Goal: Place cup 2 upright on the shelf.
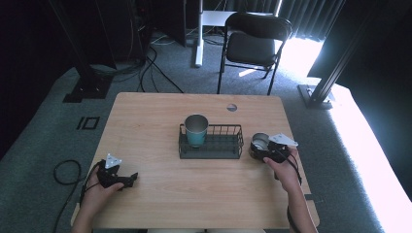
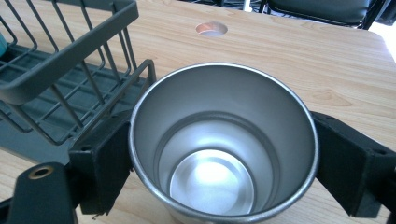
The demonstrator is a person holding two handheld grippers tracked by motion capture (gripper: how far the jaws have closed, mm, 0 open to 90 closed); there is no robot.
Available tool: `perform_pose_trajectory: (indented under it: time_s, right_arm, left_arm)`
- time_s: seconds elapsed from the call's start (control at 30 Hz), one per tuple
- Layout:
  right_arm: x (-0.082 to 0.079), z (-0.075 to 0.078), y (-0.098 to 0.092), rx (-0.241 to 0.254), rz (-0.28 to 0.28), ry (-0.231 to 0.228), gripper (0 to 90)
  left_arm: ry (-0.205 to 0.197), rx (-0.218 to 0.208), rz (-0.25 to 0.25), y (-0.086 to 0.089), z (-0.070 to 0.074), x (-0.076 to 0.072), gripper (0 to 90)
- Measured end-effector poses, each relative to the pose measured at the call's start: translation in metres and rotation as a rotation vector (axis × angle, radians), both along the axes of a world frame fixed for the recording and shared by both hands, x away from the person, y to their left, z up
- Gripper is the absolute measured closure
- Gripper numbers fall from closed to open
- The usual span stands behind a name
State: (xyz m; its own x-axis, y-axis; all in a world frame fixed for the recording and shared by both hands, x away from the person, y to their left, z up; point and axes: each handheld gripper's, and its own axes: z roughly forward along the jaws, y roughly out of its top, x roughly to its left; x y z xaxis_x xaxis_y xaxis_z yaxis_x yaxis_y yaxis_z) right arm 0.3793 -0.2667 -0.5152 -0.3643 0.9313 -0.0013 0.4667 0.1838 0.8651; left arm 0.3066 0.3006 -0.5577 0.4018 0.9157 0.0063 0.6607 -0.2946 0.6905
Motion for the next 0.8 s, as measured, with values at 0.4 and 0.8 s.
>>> perform_pose_trajectory:
  time_s: [0.4, 0.8]
  right_arm:
    - [-0.003, 0.016, -0.008, 0.014, -0.016, -0.008, 12.8]
    - [-0.005, 0.038, -0.011, 0.018, -0.024, -0.041, 12.8]
  left_arm:
    - [0.0, 0.0, 0.0, 0.0, 0.0, 0.0, 2.2]
    - [0.0, 0.0, 0.0, 0.0, 0.0, 0.0, 2.1]
